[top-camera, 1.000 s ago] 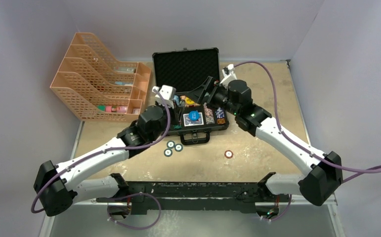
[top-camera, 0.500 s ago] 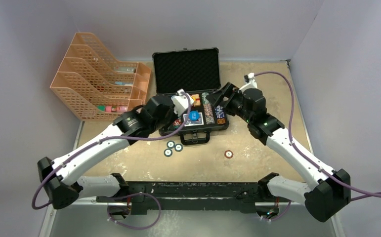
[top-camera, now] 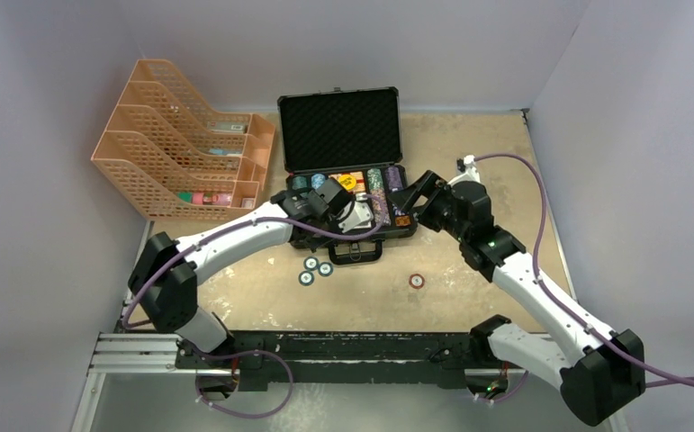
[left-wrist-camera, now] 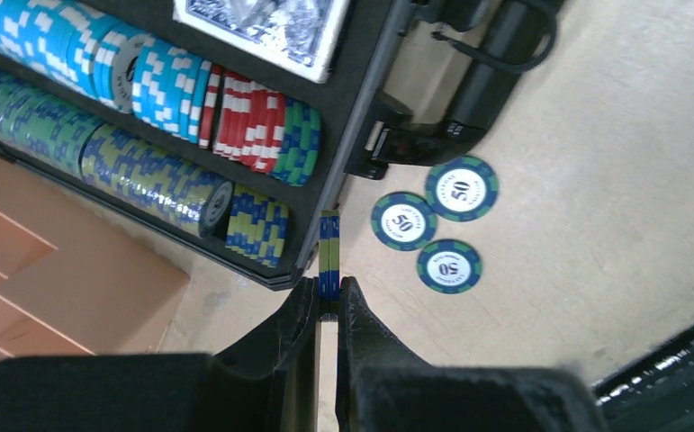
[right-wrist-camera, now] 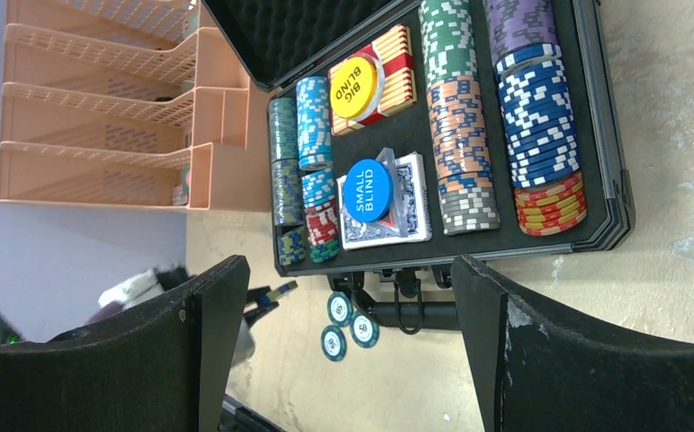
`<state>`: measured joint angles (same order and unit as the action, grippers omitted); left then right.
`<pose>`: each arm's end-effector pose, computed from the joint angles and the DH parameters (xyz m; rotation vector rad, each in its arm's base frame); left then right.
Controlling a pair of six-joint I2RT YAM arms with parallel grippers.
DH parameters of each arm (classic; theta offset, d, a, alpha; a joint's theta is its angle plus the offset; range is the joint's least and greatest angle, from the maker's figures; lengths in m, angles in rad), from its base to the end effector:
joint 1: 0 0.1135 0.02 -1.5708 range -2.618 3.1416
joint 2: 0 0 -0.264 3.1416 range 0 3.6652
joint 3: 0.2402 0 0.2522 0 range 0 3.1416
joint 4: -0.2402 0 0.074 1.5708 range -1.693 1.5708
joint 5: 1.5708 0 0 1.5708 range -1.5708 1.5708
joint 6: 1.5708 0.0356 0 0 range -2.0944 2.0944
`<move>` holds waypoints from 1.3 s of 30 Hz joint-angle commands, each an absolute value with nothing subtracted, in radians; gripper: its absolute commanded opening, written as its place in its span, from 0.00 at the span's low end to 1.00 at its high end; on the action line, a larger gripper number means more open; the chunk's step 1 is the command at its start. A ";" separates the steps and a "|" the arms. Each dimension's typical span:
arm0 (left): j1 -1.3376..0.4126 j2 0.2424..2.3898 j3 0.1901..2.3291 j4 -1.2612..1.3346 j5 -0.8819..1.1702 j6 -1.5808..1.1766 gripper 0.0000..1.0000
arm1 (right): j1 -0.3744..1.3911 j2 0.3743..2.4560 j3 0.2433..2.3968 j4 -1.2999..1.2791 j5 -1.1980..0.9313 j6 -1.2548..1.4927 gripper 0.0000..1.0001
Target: Pack up texas hold em set
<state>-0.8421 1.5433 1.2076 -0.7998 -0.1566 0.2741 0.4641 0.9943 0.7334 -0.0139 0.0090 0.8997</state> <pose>0.2105 -0.2274 0.2544 1.3802 2.2986 0.0358 0.2092 0.1043 0.2999 0.4285 1.9054 0.9251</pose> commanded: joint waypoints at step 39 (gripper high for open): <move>-0.822 1.694 1.332 -0.866 -0.445 0.165 0.36 | 0.449 0.950 0.725 -0.026 0.032 0.862 0.85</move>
